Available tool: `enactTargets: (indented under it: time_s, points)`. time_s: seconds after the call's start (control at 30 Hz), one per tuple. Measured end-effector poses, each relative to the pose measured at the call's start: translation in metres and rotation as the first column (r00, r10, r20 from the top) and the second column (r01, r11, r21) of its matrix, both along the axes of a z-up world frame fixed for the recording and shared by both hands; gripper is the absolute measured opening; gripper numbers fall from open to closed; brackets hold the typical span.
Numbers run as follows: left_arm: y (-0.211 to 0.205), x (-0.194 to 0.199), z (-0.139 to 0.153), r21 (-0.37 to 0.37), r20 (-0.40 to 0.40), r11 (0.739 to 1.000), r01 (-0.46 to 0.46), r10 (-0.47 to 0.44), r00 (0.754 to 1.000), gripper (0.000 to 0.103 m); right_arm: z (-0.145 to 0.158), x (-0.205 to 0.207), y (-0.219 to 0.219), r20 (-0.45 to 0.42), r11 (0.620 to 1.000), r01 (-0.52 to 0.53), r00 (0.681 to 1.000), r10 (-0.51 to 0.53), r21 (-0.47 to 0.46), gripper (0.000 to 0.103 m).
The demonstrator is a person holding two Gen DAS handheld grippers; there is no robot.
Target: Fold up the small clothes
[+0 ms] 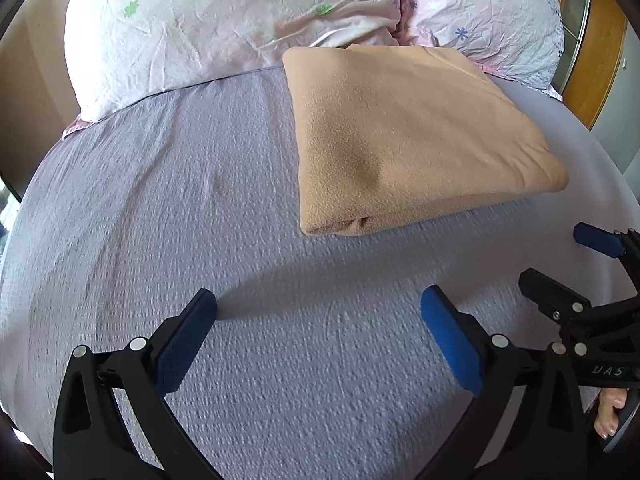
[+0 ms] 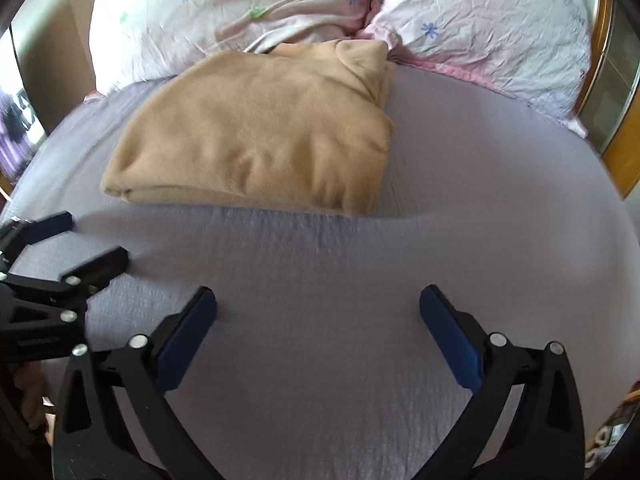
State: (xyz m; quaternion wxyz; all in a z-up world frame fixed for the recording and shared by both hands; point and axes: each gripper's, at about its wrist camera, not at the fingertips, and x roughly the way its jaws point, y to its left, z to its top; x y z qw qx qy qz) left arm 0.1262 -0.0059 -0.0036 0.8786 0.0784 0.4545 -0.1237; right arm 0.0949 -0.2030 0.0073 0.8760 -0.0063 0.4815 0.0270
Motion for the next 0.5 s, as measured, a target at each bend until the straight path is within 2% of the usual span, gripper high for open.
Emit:
enactTargets:
  time_s: [0.5]
  points:
    - [0.0004, 0.0001, 0.0003, 0.002, 0.002, 1.0, 0.005, -0.005, 1.0, 0.102, 0.0011, -0.0038, -0.0018, 0.007, 1.0, 0.001, 1.0, -0.001, 0.0, 0.101]
